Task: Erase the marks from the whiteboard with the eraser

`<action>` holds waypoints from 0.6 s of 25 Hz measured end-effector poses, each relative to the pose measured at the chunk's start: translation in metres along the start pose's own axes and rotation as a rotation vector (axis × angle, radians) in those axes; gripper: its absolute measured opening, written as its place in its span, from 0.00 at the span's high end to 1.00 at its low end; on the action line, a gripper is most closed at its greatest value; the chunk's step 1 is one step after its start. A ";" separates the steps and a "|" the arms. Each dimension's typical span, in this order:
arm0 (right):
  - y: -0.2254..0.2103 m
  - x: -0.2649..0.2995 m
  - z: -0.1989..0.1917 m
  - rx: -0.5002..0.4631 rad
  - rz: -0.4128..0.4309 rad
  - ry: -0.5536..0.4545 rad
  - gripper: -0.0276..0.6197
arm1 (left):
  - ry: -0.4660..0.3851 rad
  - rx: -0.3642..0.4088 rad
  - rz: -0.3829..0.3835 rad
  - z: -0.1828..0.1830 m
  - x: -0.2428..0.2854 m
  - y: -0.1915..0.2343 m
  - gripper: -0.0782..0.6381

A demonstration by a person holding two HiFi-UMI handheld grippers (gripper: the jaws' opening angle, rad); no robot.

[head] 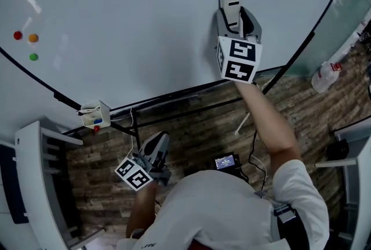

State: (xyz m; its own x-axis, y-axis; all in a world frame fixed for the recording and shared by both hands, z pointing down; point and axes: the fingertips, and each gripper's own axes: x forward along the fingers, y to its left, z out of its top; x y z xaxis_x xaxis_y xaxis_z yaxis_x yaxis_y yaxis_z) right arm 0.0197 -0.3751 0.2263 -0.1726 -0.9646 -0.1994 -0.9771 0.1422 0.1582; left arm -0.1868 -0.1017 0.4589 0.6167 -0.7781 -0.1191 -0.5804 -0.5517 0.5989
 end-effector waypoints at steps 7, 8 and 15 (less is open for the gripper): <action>0.029 -0.002 0.001 -0.001 0.007 0.007 0.58 | -0.016 0.005 0.007 0.008 -0.016 0.006 0.88; 0.032 -0.002 0.001 0.001 0.007 0.008 0.58 | -0.015 0.004 0.009 0.009 -0.019 0.008 0.88; 0.064 -0.004 0.002 0.002 0.023 0.012 0.58 | -0.017 0.006 0.014 0.015 -0.035 0.019 0.88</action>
State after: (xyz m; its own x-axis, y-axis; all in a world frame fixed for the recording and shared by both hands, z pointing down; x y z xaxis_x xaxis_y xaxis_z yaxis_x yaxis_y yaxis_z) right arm -0.0424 -0.3622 0.2354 -0.1931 -0.9638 -0.1838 -0.9733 0.1644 0.1603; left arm -0.2275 -0.0901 0.4624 0.5995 -0.7907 -0.1239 -0.5920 -0.5423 0.5962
